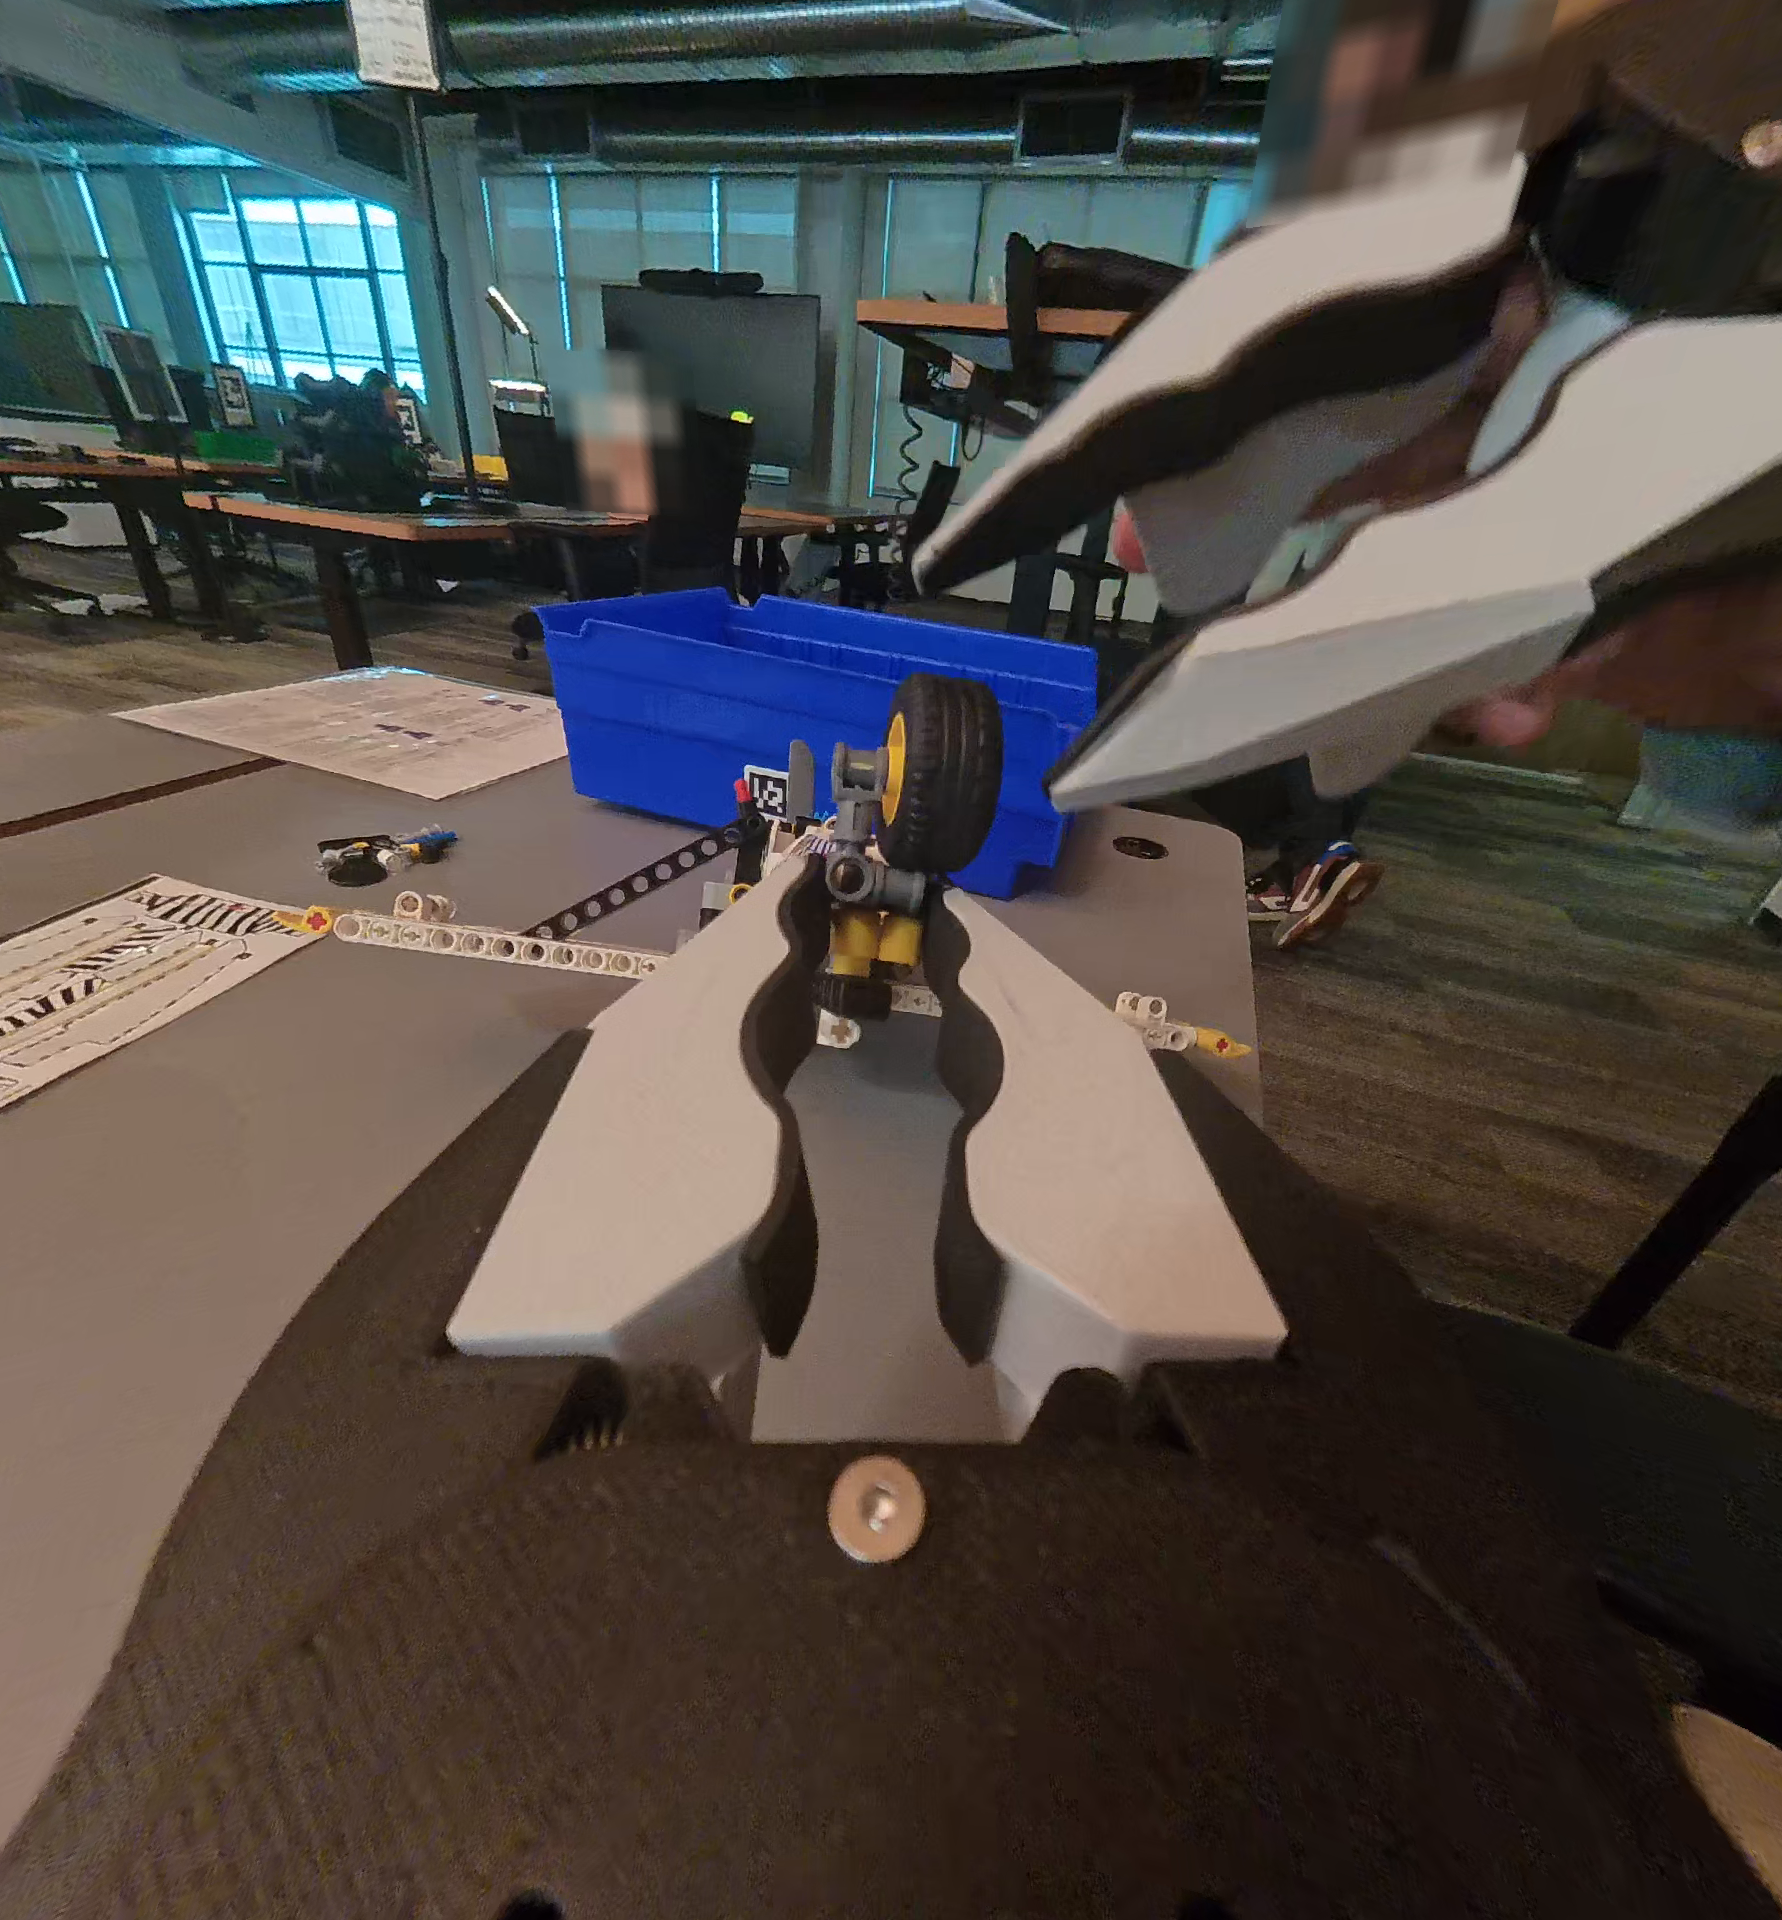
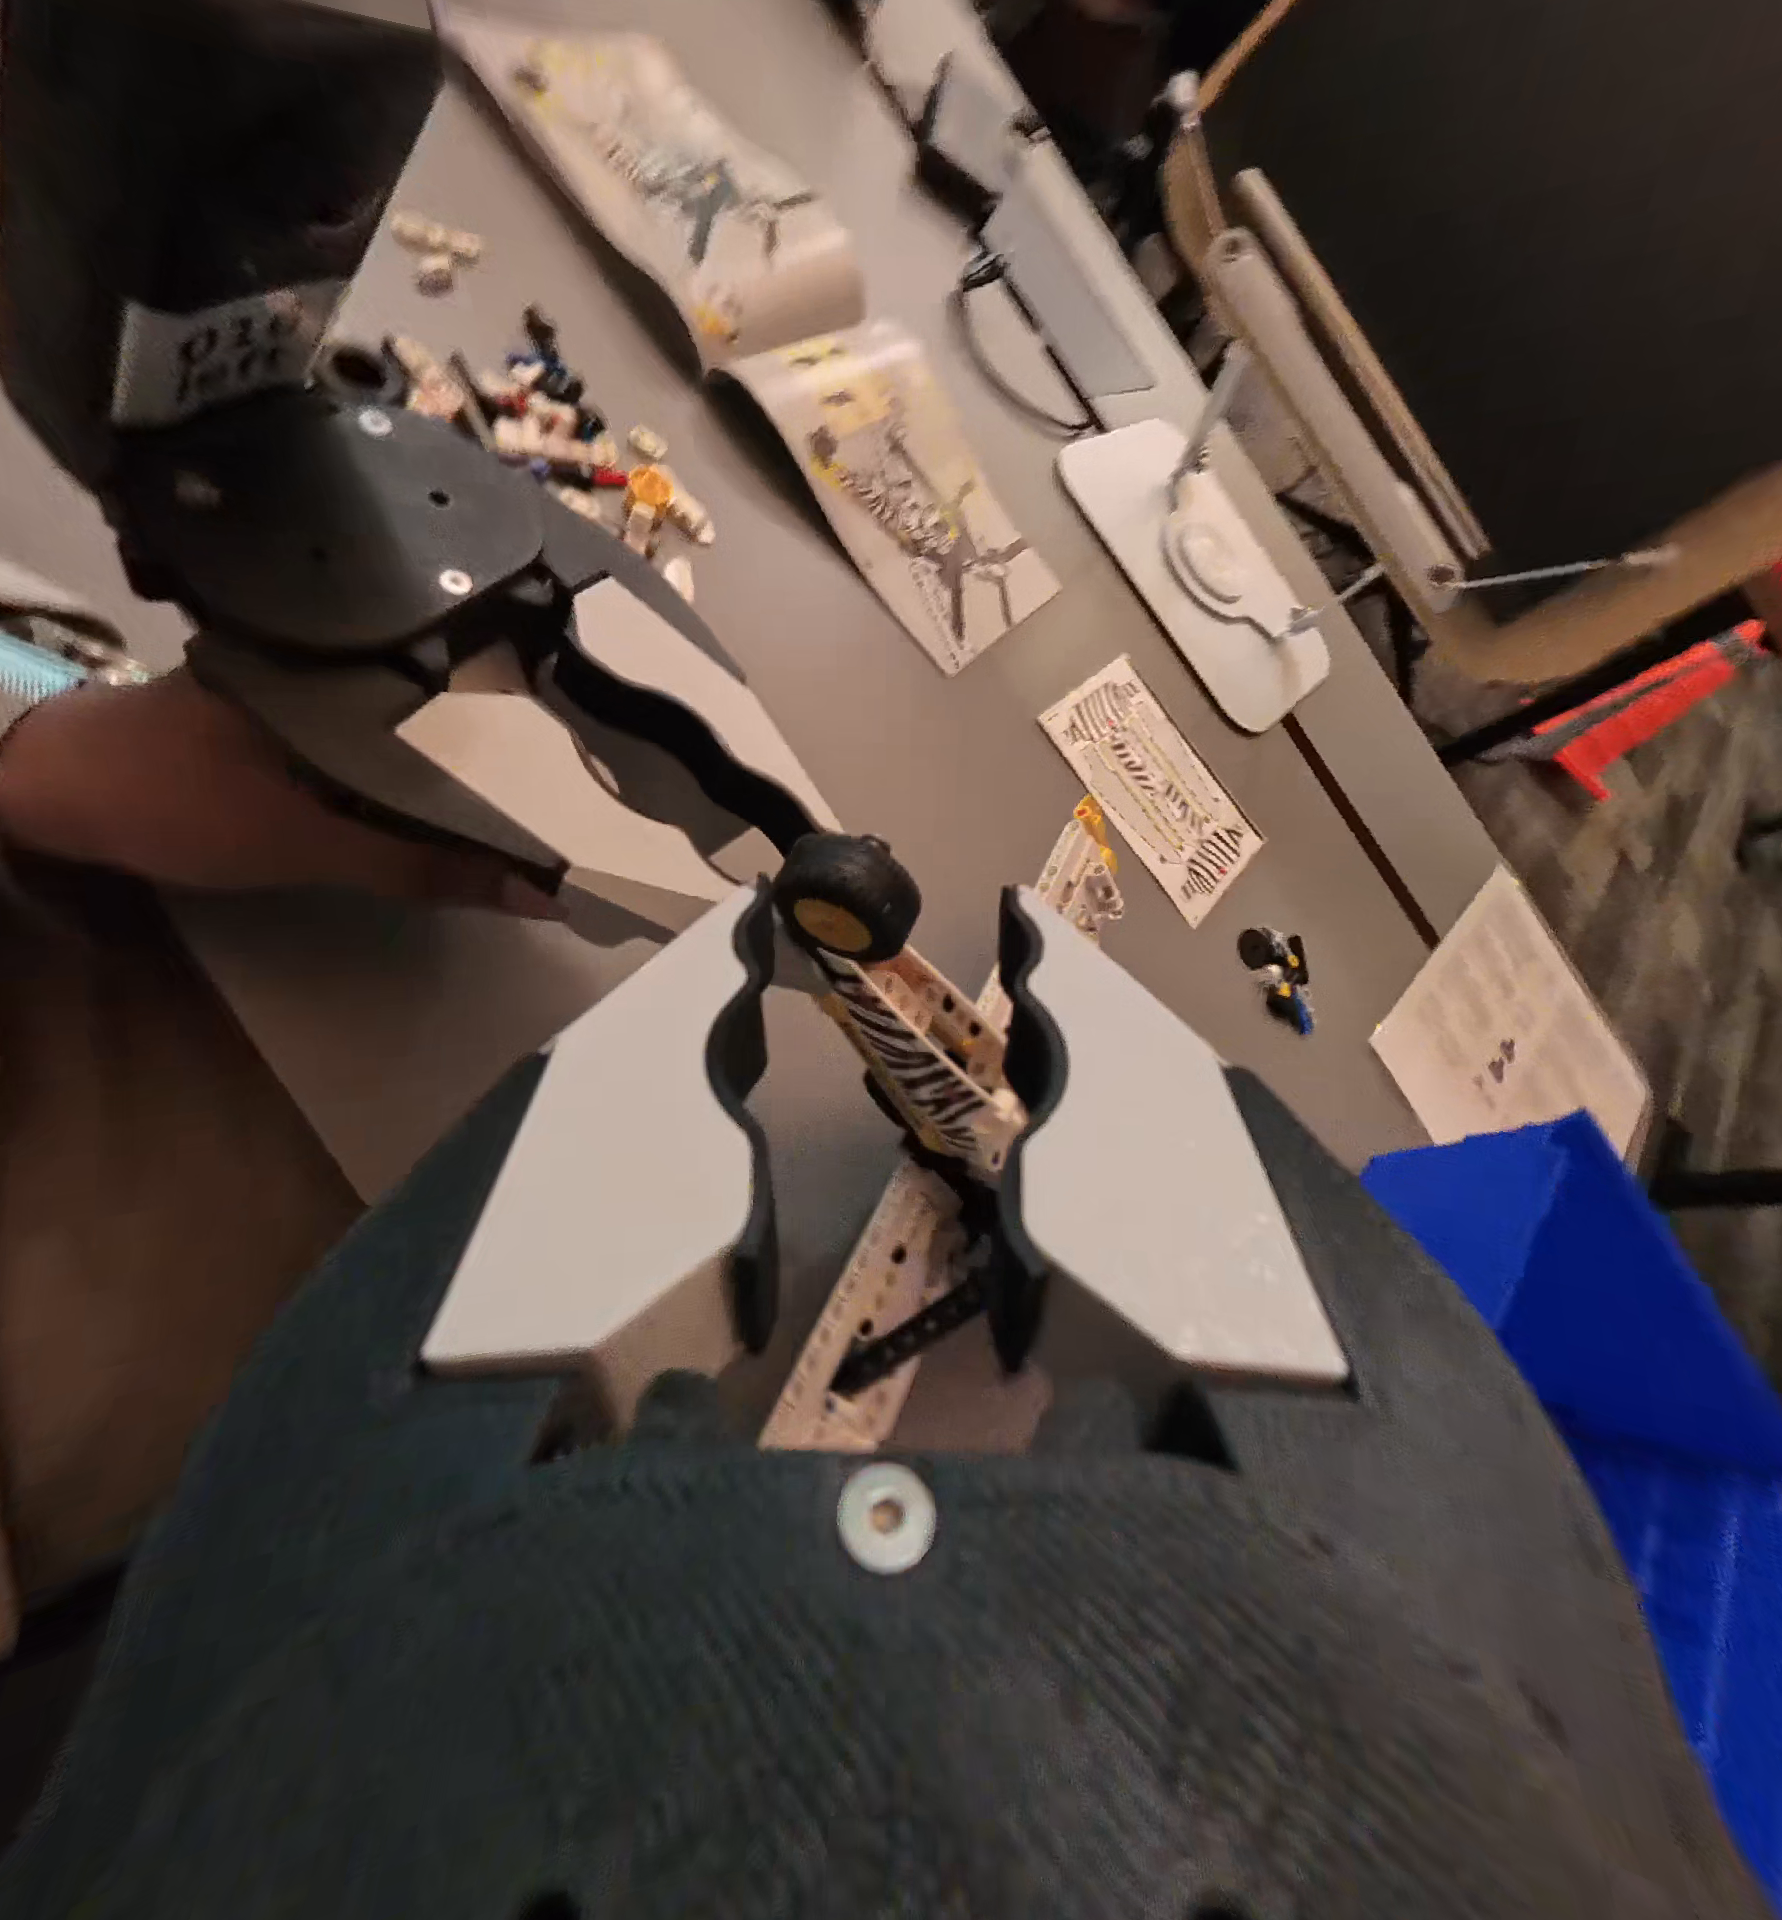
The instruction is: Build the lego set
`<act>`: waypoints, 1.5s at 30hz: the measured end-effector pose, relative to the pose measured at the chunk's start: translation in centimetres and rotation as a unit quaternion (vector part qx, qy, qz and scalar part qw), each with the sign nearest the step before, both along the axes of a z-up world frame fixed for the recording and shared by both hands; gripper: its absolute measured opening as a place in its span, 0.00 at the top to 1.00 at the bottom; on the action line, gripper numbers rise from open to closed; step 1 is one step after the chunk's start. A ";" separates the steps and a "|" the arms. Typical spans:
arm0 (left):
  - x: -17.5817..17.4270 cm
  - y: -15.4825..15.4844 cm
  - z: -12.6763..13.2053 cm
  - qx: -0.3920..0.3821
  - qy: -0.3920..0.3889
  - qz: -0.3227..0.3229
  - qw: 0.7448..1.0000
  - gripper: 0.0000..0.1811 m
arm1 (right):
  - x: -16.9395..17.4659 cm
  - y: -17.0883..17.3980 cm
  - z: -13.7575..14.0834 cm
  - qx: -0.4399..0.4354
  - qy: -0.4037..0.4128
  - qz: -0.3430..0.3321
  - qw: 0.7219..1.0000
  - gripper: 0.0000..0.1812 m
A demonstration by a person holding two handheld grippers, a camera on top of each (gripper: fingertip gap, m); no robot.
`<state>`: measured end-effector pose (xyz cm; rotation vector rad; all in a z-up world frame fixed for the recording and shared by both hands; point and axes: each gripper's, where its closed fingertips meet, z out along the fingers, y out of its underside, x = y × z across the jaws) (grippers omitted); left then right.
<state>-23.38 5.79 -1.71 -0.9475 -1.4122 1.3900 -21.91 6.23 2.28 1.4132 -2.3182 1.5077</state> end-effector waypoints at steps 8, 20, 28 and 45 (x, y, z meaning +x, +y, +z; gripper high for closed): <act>-0.2 0.3 -0.2 -0.001 0.001 -0.006 1.000 0.92 | -0.4 1.0 -0.6 -0.124 -0.091 -0.072 0.985 0.79; -0.4 0.5 -0.5 0.019 0.003 -0.023 1.000 0.92 | 0.1 -0.1 -1.8 -0.138 -0.102 -0.094 0.981 0.84; -0.3 0.2 -0.6 0.036 0.008 -0.025 0.999 0.92 | 0.0 -0.6 -1.8 0.017 -0.448 -0.149 0.882 0.84; -0.3 0.1 -0.6 0.029 0.005 -0.021 0.999 0.92 | 0.1 -0.3 -1.1 -0.121 -0.093 -0.116 0.981 0.71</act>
